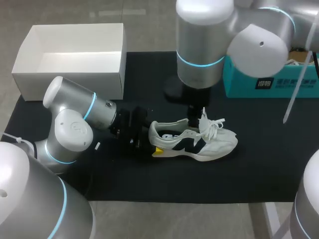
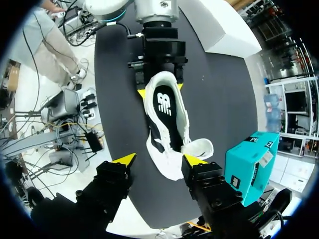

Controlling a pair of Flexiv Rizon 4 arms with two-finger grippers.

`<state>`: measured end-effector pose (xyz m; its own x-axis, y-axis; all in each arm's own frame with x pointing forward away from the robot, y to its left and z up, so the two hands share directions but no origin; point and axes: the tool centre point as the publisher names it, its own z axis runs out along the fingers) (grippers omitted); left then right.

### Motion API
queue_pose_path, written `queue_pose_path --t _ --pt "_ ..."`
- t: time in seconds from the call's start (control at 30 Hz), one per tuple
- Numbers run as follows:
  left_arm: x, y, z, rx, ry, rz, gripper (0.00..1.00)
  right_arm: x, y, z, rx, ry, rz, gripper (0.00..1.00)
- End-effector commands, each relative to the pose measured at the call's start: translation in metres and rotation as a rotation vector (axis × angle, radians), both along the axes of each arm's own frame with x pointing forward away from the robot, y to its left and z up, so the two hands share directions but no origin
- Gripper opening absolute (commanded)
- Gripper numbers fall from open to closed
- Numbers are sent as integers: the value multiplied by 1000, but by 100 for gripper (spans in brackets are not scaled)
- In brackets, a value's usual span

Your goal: Take the shoe out of the shoebox, open the shoe tongue, remove and reinsert the insole, then place the shoe into the shoebox

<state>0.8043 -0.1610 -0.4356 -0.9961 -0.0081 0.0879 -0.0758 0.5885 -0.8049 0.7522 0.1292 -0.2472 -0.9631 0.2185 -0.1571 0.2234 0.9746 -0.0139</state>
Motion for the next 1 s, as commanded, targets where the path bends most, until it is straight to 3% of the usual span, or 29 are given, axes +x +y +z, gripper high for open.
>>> queue_pose_path --t 0.03,0.13,0.5,0.63,1.0 --pt "2 2 -3 3 1 -2 0 15 8 -14 23 19 25 0" --pt "2 2 -3 3 1 -2 0 25 14 -22 -18 57 25 0" --pt "2 2 -3 3 1 -2 0 25 14 -22 -18 57 25 0" --pt "2 2 -3 3 1 -2 0 30 7 -40 -3 36 14 0" --pt "2 2 -3 3 1 -2 0 59 19 -77 17 -5 80 0"
